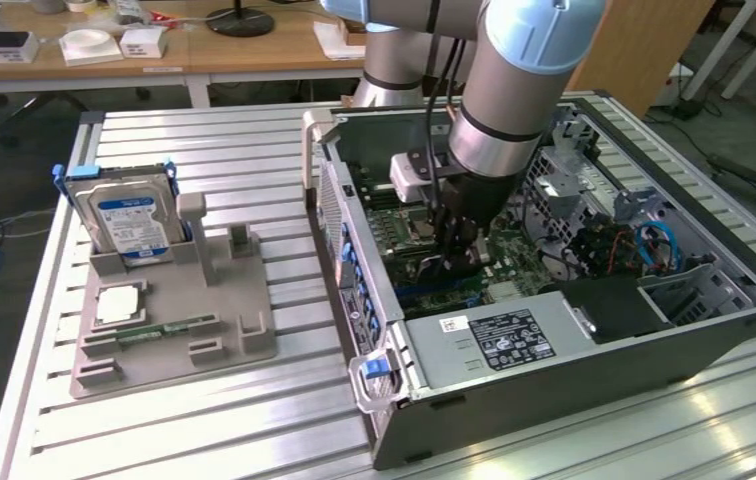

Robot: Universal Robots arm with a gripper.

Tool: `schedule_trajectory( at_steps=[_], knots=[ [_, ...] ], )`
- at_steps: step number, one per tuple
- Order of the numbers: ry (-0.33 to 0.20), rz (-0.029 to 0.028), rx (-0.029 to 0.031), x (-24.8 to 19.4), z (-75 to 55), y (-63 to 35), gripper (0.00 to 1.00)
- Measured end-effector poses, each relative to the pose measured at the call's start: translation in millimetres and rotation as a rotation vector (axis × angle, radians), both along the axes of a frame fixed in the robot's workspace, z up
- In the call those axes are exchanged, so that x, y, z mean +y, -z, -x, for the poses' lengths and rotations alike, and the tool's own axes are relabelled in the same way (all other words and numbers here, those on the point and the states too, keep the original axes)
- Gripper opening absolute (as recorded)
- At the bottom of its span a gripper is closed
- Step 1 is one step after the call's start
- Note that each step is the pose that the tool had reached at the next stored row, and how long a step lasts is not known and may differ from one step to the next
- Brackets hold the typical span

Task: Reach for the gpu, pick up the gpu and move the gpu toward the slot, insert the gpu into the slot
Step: 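Insert the gpu into the slot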

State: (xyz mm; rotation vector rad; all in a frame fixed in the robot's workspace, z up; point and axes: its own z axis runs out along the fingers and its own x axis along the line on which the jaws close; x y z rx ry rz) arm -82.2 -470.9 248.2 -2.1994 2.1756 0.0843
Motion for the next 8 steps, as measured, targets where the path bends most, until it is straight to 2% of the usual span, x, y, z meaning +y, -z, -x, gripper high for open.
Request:
schedule_trajectory(
  at_steps=[8],
  knots=[
    [0.000,-0.0011,-0.0005,0.2,-0.1,0.8,0.26]
  ],
)
